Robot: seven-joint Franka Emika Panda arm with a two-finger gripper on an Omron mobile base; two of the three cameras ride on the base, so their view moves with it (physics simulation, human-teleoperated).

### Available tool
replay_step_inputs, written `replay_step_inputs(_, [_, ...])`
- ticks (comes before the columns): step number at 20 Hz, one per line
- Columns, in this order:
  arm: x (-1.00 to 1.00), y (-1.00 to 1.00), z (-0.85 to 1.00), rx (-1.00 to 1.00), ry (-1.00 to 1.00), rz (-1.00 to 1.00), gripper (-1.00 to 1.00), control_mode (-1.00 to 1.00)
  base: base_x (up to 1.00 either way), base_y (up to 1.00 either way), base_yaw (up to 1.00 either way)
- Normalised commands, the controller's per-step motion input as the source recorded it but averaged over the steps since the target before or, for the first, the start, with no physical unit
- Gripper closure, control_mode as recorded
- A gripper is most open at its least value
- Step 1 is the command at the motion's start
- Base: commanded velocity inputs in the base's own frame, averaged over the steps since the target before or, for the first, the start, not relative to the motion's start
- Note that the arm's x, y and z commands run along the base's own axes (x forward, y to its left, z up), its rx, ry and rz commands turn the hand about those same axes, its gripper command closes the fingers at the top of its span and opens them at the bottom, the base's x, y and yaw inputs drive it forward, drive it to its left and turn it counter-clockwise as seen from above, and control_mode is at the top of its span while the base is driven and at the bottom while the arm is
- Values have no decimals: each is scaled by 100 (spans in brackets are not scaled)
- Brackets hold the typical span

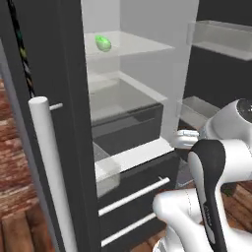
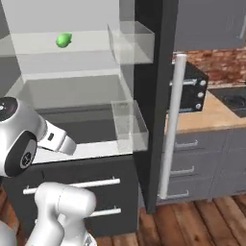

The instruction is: Place the cold items (corn and pear) from the fridge in one tupperware on the dining counter. Place the warm items (kebab skewer and hot dog) in the stove area in another tupperware.

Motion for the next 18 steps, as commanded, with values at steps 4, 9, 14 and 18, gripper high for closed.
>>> replay_step_inputs(4, [0, 0, 0, 0, 0, 0, -100, 100, 57, -25, 97])
replay_step_inputs(9, [0, 0, 0, 0, 0, 0, -100, 100, 58, -57, 65])
replay_step_inputs(14, [0, 0, 0, 0, 0, 0, -100, 100, 38, -18, 17])
replay_step_inputs(18, [0, 0, 0, 0, 0, 0, -100, 100, 26, 0, -22])
